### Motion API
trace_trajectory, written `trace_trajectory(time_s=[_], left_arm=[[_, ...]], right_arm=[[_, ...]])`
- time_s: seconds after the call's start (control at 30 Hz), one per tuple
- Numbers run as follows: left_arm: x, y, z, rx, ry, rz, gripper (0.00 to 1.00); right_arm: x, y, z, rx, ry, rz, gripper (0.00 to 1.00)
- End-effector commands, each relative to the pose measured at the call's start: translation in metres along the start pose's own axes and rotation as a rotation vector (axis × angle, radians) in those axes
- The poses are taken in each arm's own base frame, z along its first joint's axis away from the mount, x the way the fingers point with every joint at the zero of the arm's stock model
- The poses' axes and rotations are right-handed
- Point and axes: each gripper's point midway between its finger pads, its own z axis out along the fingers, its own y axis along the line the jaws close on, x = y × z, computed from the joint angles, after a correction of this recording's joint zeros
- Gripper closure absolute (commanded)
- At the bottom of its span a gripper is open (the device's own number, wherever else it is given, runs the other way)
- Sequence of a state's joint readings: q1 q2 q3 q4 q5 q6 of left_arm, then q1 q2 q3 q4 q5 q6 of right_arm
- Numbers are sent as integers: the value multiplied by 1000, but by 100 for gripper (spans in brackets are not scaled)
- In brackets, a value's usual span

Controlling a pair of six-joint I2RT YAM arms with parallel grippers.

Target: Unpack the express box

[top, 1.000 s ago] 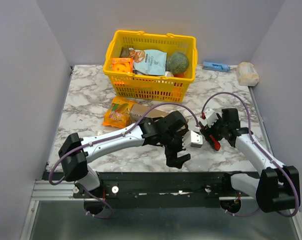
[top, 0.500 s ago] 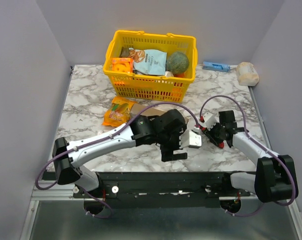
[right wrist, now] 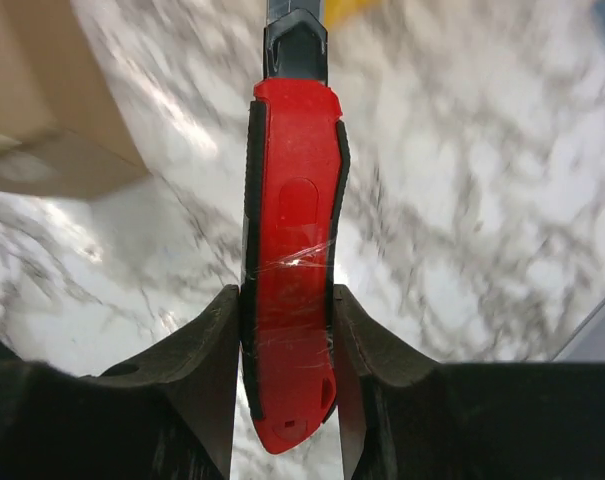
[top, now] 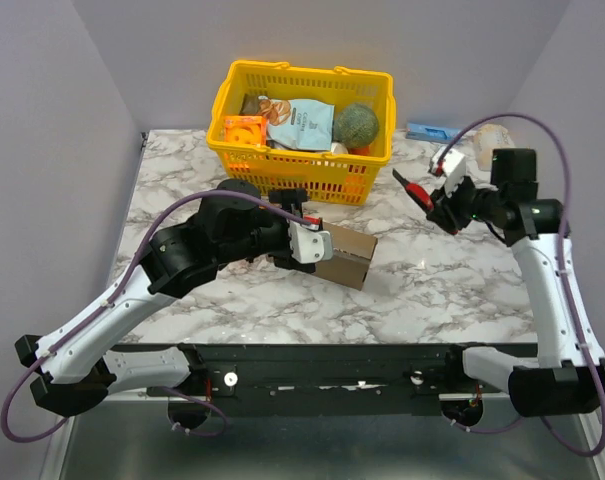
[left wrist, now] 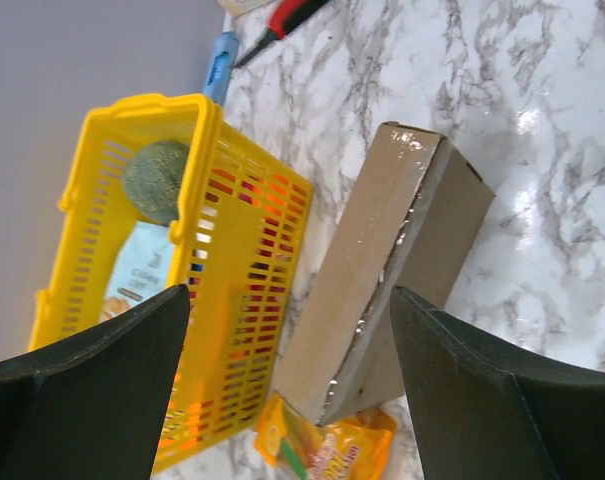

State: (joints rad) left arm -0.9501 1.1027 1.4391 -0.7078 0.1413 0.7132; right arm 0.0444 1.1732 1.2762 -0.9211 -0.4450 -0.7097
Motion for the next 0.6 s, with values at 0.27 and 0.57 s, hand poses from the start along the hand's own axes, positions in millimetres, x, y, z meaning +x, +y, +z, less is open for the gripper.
trace_trajectory(time_s=[0.27, 0.57], left_arm=[[-62, 39, 10, -91, -99, 619, 15], [-62, 29, 29, -70, -94, 709, 15]], right_arm=[[-134, 107, -40, -553, -329, 18, 99], [-150, 107, -38, -517, -306, -64, 99]])
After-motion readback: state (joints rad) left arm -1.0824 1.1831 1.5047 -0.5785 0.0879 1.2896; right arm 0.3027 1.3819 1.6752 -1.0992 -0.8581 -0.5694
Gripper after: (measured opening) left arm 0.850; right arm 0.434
